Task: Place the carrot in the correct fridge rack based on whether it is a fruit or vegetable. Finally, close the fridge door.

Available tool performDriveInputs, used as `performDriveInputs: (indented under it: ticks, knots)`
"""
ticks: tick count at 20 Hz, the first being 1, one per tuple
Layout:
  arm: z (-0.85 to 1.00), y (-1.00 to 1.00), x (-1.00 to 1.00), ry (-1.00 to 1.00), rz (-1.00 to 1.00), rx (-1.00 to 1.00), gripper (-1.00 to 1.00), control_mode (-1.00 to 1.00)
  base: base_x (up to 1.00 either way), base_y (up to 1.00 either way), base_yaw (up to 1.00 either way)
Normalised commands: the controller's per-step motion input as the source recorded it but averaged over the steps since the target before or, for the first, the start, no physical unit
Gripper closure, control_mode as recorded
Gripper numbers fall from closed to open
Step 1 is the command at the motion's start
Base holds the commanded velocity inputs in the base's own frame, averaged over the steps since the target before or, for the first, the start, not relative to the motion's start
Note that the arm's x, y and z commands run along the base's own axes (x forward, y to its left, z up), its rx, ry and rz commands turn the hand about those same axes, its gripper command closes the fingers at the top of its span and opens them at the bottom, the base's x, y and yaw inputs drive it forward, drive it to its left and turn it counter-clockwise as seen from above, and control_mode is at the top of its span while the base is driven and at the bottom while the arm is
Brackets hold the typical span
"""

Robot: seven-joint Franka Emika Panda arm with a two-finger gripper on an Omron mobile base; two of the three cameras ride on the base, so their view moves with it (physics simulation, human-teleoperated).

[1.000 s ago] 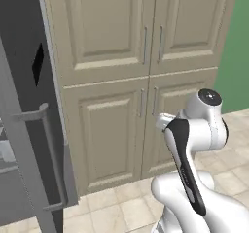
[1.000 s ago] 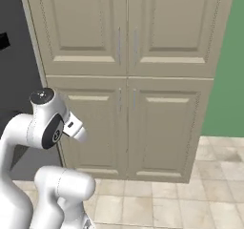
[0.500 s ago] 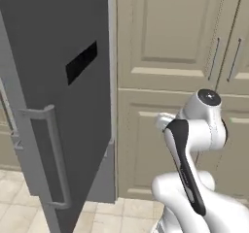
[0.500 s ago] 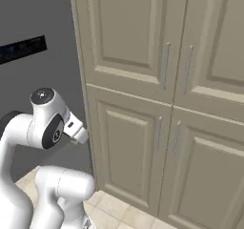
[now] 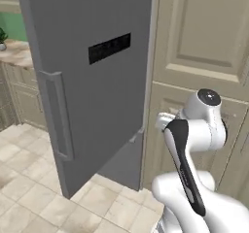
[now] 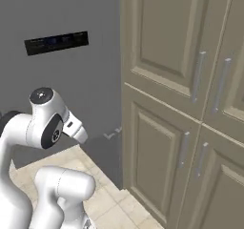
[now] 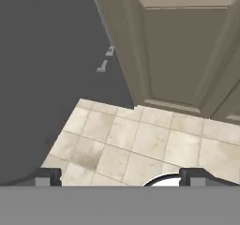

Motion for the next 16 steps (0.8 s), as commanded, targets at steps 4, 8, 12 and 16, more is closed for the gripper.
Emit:
performDriveInputs:
  ticks: [4, 8, 12, 16]
  knots:
    - [0.0, 0.0, 0.0, 0.0, 0.0, 0.0, -1.0, 1.0, 0.27, -0.34, 0.62]
    - [0.0, 0.0, 0.0, 0.0, 0.0, 0.0, -1.0, 1.0, 0.19, -0.21, 0.52]
    - [0.0, 0.0, 0.0, 0.0, 0.0, 0.0, -1.0, 1.0, 0.0, -0.3, 0.31]
    - [0.0, 0.0, 0.0, 0.0, 0.0, 0.0, -1.0, 1.0, 0.09, -0.41, 0.26]
